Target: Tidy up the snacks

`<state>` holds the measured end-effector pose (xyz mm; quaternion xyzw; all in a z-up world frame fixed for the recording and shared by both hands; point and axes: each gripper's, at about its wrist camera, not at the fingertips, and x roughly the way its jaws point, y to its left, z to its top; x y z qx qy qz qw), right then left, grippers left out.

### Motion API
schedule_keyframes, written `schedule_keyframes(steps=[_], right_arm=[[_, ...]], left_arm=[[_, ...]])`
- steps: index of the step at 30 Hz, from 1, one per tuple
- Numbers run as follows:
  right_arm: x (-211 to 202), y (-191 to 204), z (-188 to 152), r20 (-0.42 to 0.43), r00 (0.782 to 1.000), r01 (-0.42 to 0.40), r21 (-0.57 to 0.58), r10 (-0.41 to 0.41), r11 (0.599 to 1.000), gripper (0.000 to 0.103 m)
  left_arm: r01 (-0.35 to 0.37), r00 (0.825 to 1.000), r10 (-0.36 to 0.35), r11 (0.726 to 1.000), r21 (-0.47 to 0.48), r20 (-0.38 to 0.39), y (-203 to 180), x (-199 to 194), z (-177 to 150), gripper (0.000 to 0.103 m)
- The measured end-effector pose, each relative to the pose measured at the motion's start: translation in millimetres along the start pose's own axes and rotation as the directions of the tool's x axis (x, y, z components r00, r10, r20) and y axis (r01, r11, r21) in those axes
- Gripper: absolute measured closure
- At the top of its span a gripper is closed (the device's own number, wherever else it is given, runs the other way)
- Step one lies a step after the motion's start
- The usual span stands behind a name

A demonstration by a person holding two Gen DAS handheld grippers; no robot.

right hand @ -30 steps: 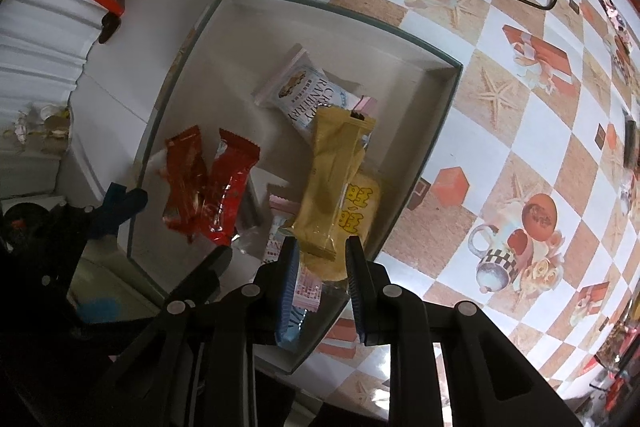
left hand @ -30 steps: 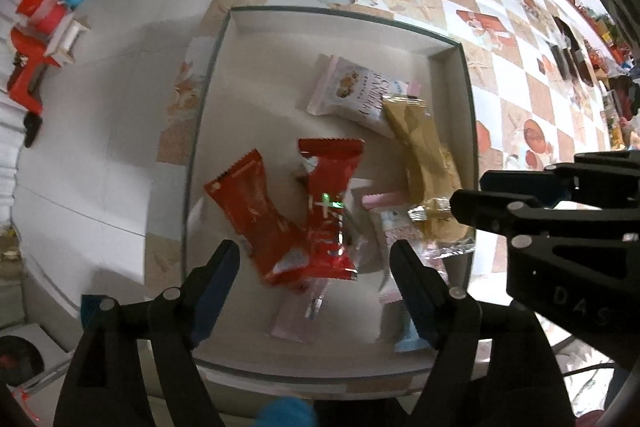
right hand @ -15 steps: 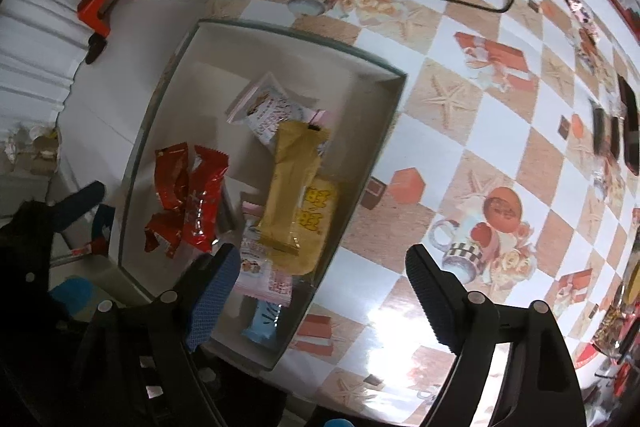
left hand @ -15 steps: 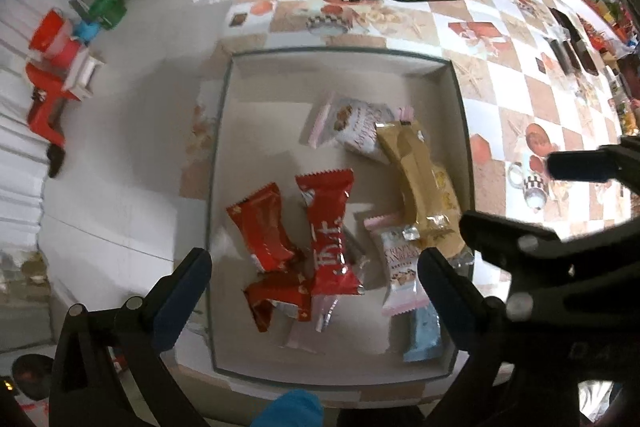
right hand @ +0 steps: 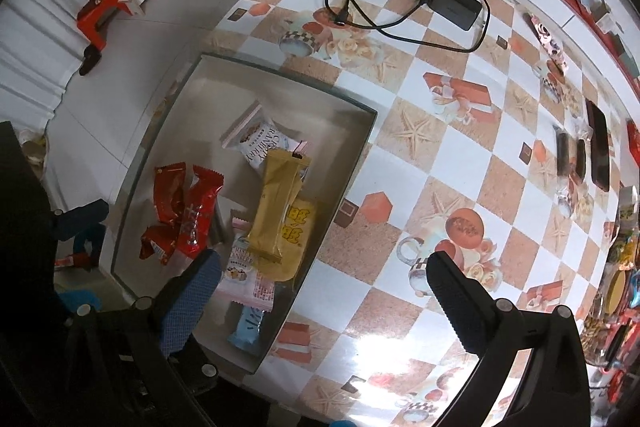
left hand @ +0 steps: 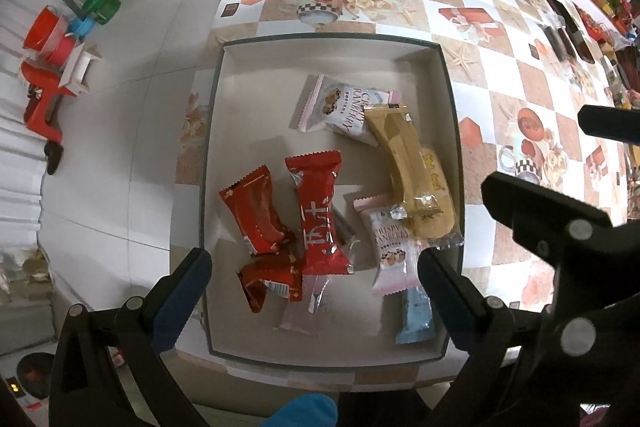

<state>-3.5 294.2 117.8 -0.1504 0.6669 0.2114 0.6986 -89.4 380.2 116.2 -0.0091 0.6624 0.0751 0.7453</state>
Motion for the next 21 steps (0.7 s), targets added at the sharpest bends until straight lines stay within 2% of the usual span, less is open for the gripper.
schedule_keyframes(steps=[21], right_arm=[[-5.1, 7.4, 0.3, 0.019, 1.000, 0.021, -0.046, -0.020, 0.999, 0.000]], left_arm=[[0.011, 1.000, -0.011, 1.000, -0.010, 0.010, 1.4, -3.3, 1.4, 0.000]])
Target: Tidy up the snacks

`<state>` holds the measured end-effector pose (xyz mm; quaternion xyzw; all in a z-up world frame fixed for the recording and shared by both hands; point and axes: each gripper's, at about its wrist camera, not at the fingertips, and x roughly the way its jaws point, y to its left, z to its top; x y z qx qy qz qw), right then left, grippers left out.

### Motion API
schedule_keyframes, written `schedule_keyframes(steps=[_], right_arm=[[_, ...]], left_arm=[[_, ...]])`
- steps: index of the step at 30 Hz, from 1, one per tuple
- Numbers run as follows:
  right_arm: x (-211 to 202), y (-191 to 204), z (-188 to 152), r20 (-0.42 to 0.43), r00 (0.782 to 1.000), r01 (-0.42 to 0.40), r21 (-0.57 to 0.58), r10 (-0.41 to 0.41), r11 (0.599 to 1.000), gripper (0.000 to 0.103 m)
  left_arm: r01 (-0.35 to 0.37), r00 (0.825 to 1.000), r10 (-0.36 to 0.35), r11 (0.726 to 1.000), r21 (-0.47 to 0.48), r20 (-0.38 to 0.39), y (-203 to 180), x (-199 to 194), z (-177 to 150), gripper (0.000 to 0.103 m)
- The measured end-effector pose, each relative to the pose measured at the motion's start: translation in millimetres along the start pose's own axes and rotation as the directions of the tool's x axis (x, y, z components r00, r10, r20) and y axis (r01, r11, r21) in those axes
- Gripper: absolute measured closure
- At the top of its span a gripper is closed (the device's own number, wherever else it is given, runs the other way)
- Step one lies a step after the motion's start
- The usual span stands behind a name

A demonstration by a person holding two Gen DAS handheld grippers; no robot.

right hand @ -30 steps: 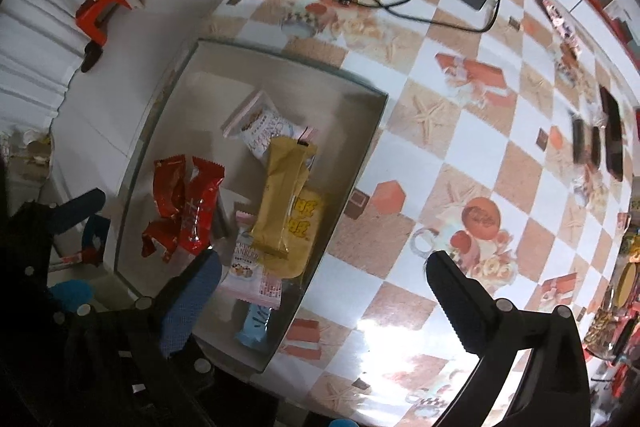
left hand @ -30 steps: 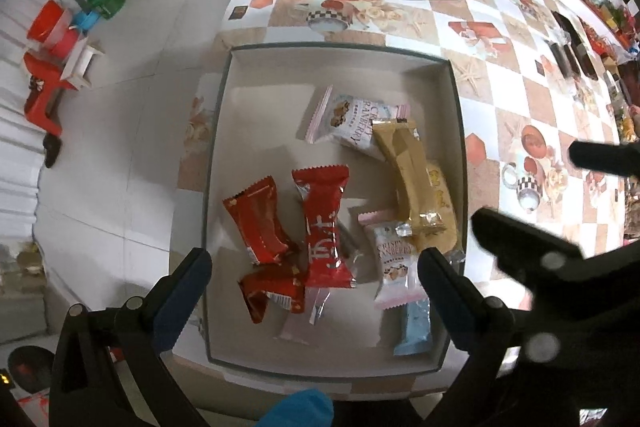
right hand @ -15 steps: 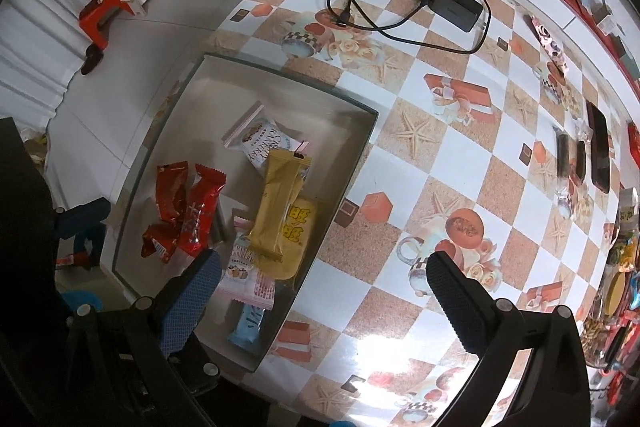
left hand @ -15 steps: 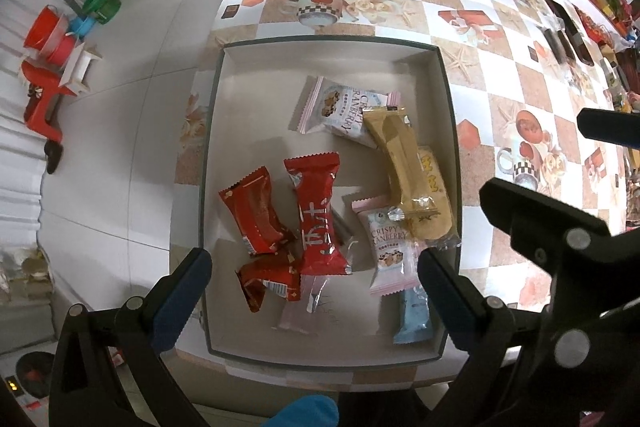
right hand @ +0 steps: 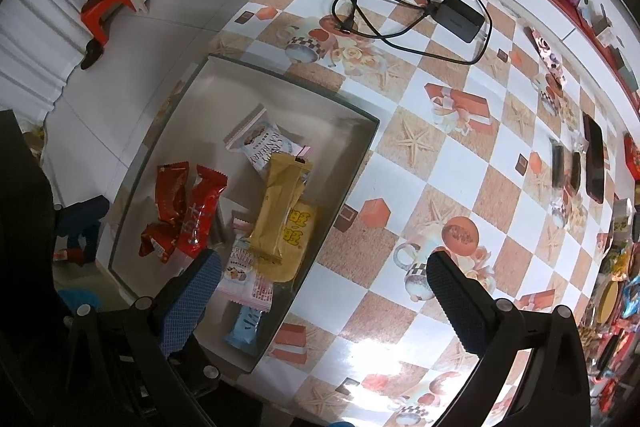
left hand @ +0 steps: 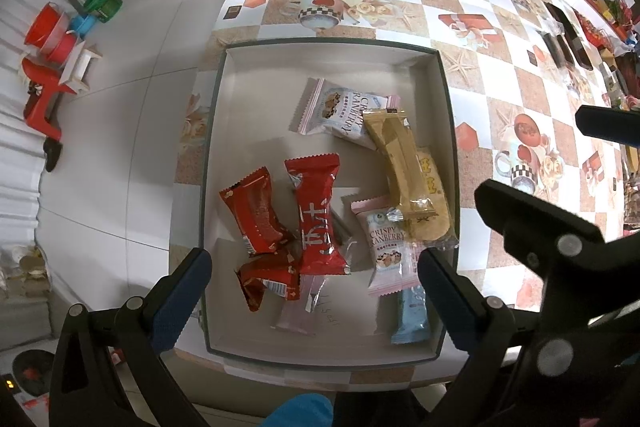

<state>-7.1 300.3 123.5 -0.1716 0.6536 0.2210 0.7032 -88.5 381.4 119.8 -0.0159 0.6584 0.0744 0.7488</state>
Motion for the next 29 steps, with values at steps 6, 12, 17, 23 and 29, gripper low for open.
schedule_keyframes(steps=[6, 12, 17, 23, 29], right_arm=[[-0.6, 3.3, -1.0, 0.002, 1.000, 0.000, -0.022, 0.000, 1.000, 0.000], [-0.5, 3.7, -0.6, 0.001, 1.000, -0.001, -0.023, 0.001, 1.000, 0.000], [-0.3, 4.7, -1.0, -0.001, 1.000, -0.003, -0.028, 0.003, 1.000, 0.000], [0.1, 6.9, -2.4, -0.004, 1.000, -0.007, -0.038, 0.007, 0.999, 0.000], [1.5, 8.7, -3.3, -0.010, 1.000, -0.013, -0.042, 0.012, 0.999, 0.000]], left_arm=[[0.004, 1.000, -0.004, 1.000, 0.001, 0.001, 1.0, -1.2, -1.2, 0.000], [0.005, 1.000, -0.005, 1.000, -0.001, 0.003, 1.3, -1.3, -1.2, 0.000], [0.008, 1.000, -0.008, 1.000, -0.002, 0.002, 1.3, -1.7, -1.7, 0.000], [0.004, 1.000, -0.004, 1.000, -0.010, 0.002, 2.6, -2.4, -2.4, 0.000], [0.032, 0.999, -0.031, 0.999, -0.012, 0.035, 5.9, -6.3, -3.8, 0.000]])
